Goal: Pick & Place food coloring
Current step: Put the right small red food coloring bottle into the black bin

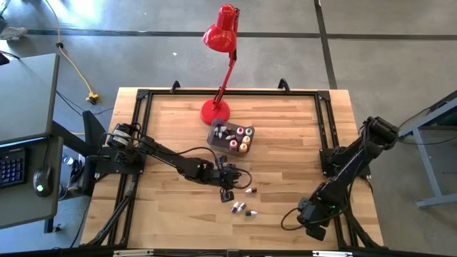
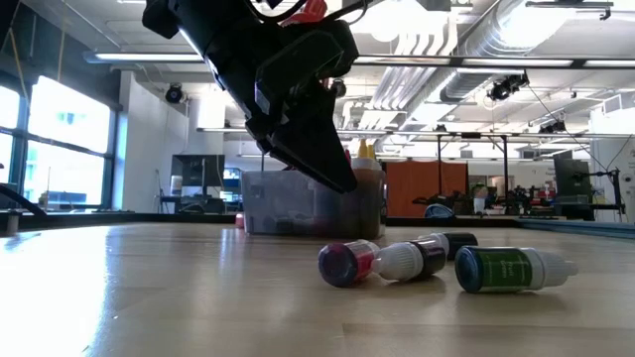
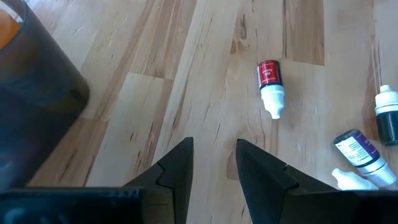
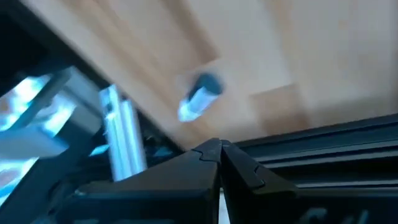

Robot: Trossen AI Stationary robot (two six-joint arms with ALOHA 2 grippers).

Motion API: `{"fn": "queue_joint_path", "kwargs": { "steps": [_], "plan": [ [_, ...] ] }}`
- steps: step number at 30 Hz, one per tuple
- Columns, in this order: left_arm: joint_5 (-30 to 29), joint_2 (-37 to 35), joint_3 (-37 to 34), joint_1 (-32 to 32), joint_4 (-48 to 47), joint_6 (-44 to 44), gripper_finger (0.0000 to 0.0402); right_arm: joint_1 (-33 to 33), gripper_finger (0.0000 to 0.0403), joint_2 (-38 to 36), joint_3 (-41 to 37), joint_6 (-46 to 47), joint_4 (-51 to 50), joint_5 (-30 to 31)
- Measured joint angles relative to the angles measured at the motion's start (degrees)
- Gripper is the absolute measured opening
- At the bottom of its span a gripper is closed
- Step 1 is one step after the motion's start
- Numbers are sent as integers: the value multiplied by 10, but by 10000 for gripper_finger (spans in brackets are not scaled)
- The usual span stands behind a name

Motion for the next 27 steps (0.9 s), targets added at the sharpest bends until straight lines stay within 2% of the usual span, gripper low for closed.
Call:
{"fn": "queue_joint_path", "kwargs": {
  "steps": [4, 9, 13, 20, 27],
  "plan": [
    [0, 0, 0, 0, 0, 0, 120, 11, 0, 3, -21, 21, 89, -31],
    [0, 0, 0, 0, 0, 0, 120, 29, 0, 24, -41, 42, 138, -65],
    [0, 0, 0, 0, 0, 0, 120, 38, 0, 48, -62, 63, 204, -65],
    [0, 0, 0, 0, 0, 0, 120, 38, 0, 86, -65, 52, 254, -62],
    [0, 0, 0, 0, 1, 0, 120, 14, 0, 108, -64, 0, 250, -27]
  ]
}}
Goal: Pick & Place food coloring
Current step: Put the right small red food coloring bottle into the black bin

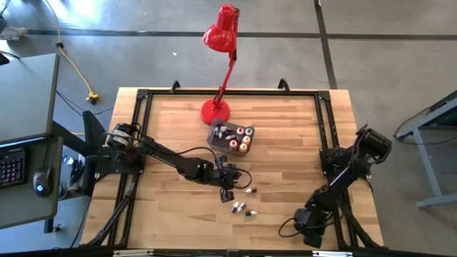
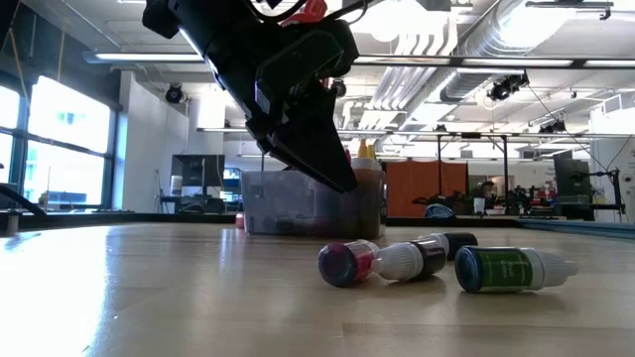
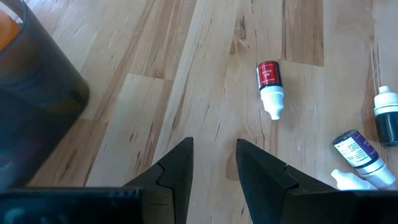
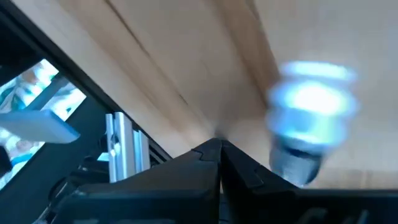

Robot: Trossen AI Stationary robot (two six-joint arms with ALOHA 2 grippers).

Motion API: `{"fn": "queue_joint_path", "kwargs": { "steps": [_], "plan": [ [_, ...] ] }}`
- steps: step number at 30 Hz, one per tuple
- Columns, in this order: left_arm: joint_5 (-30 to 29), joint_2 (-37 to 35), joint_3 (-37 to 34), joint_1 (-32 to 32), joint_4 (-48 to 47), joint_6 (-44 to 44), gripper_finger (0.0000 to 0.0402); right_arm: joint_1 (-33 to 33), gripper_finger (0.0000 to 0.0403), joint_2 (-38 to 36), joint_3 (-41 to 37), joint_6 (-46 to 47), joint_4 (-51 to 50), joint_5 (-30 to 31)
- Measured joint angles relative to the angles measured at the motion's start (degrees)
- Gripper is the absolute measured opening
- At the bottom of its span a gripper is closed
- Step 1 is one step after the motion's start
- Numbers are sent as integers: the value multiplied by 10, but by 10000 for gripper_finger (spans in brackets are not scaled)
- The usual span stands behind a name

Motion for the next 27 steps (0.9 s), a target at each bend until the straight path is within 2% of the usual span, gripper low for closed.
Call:
{"fn": "queue_joint_path", "kwargs": {
  "steps": [9, 14, 19, 24, 27],
  "plan": [
    [0, 0, 0, 0, 0, 0, 120, -82, 0, -7, 7, -132, -89, 9],
    [0, 0, 0, 0, 1, 0, 120, -105, 0, -55, 63, -178, -197, 93],
    [1, 0, 0, 0, 2, 0, 120, -92, 0, -91, 132, -216, -372, 190],
    [10, 0, 0, 0, 0, 0, 120, -57, 4, -94, 165, -248, -367, 216],
    [11, 0, 0, 0, 0, 0, 120, -47, 26, -94, 166, -214, -367, 212]
  ]
}}
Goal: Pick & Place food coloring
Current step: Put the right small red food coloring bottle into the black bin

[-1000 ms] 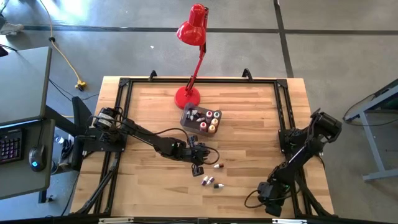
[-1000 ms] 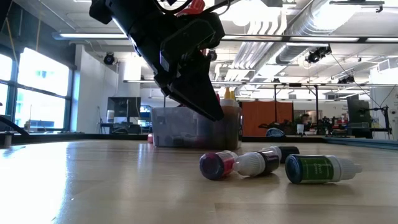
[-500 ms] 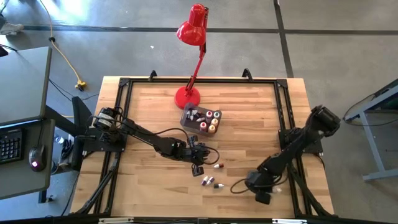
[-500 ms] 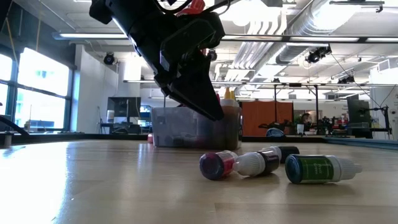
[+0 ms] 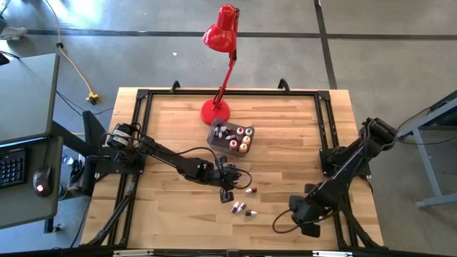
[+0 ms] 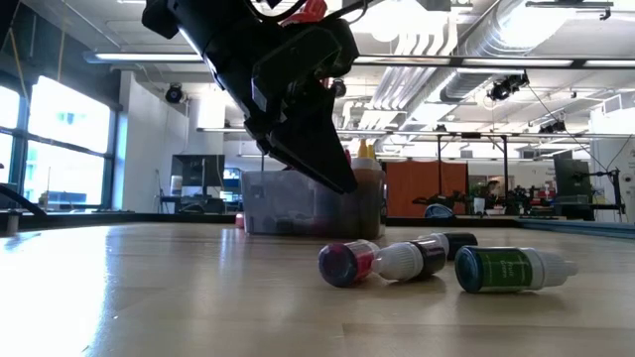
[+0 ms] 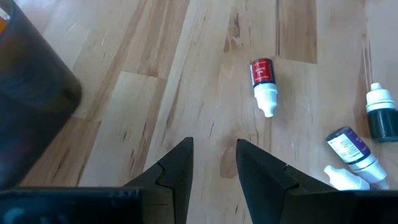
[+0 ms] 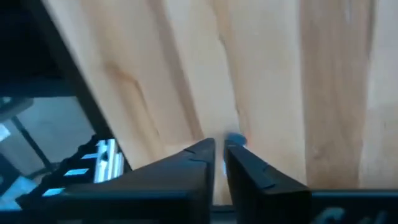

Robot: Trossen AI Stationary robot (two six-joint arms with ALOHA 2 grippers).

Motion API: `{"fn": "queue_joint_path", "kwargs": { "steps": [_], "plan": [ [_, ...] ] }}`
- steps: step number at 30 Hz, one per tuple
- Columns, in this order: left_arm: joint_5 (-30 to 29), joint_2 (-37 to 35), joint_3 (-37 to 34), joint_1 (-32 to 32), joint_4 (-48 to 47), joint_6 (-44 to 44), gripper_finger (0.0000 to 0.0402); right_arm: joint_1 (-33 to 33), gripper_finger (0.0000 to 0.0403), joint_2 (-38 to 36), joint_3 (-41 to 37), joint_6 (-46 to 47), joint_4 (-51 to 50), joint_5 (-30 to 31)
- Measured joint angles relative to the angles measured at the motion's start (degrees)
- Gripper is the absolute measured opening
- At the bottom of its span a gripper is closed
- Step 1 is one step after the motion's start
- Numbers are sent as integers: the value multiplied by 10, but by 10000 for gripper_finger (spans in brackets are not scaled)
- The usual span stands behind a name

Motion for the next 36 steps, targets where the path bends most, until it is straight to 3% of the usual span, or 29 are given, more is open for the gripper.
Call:
{"fn": "queue_joint_path", "kwargs": {
  "steps": [6, 10, 15, 25, 30, 36],
  "plan": [
    [1, 0, 0, 0, 0, 0, 120, 24, 112, 0, -6, 73, -4, -10],
    [4, 0, 0, 0, 1, 0, 120, 51, 170, 0, -54, 145, 37, -12],
    [6, 0, 0, 0, 1, 0, 120, 77, 199, 0, -112, 196, 95, -15],
    [4, 0, 0, 0, 0, 0, 120, 91, 189, -3, -187, 193, 222, -20],
    [-20, 0, 1, 0, -13, 19, 120, 95, 139, -3, -199, 190, 219, -16],
    [-127, -12, 59, 0, -154, 29, 120, 95, 63, -4, -200, 189, 216, -18]
  ]
}}
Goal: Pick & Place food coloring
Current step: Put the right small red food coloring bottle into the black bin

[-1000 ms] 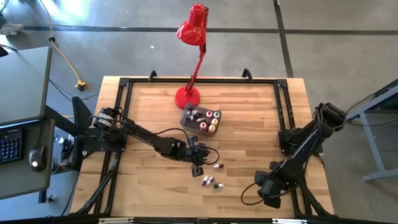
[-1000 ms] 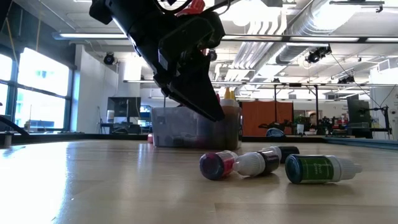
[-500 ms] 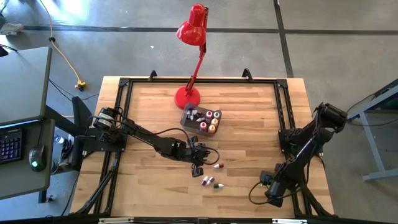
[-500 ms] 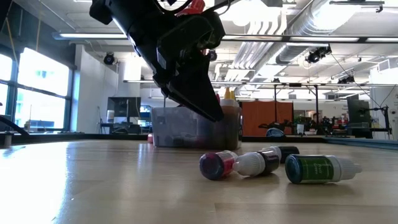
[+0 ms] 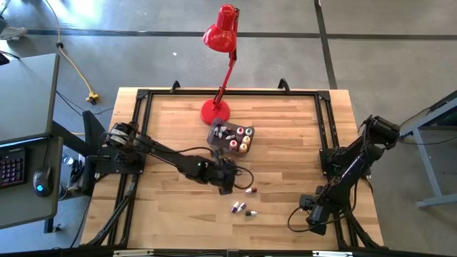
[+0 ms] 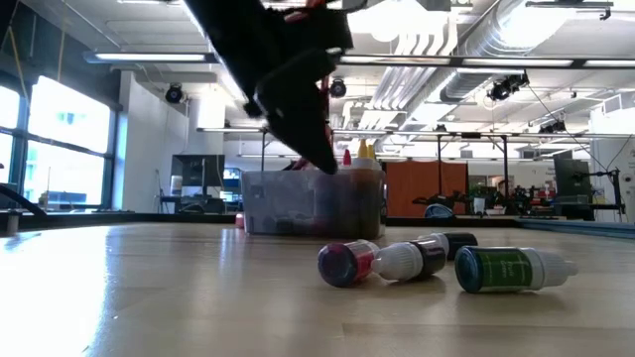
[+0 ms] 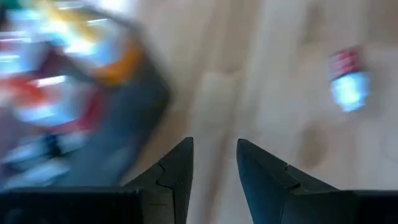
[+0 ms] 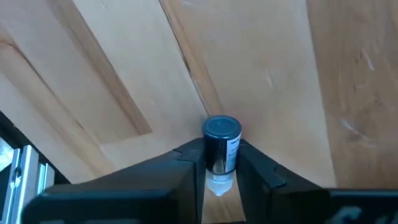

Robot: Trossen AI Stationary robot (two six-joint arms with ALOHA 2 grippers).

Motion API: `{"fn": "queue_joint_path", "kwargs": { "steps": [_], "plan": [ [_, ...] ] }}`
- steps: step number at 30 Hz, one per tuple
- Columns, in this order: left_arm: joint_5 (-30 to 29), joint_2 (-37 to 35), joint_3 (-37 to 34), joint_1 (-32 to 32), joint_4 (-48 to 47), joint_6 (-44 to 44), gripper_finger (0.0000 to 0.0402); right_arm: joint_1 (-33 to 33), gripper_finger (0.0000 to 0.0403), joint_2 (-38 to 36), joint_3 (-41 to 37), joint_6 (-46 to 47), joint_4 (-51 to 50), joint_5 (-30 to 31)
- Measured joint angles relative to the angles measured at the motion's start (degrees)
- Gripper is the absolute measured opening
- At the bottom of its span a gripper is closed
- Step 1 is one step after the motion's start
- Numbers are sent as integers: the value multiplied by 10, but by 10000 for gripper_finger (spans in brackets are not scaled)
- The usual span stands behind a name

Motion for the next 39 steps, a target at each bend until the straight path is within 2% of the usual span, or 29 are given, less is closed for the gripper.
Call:
{"fn": "queue_joint_path", "kwargs": {
  "steps": [4, 9, 13, 16, 18, 23, 26, 28, 31, 36, 39],
  "plan": [
    [-69, -13, 79, 0, -151, 0, 120, -6, 58, -17, 5, -2, -3, 8],
    [-191, -30, 203, 0, -385, 0, 120, -47, 79, -52, 19, -52, 19, 92],
    [-279, -32, 325, 0, -527, 2, 120, -120, 77, -55, 16, -172, 40, 182],
    [-305, -32, 425, 0, -602, 5, 120, -203, 63, -51, 16, -301, 97, 266],
    [-309, -33, 483, 0, -633, 16, 120, -267, 60, -48, 16, -400, 163, 291],
    [-311, -33, 604, 0, -667, 26, 120, -400, 73, -46, 55, -618, 304, 286],
    [-308, -57, 597, 0, -646, 72, 120, -458, 73, -45, 107, -738, 310, 279],
    [-308, -66, 593, 4, -640, 105, 120, -499, 72, -39, 143, -800, 314, 294],
    [-304, -76, 593, 8, -647, 104, 120, -567, 74, -10, 197, -851, 317, 281],
    [-291, -75, 592, 16, -649, 103, 120, -657, 78, 83, 279, -876, 303, 183],
    [-273, -76, 592, 15, -653, 103, 120, -689, 78, 144, 325, -880, 251, 141]
  ]
}}
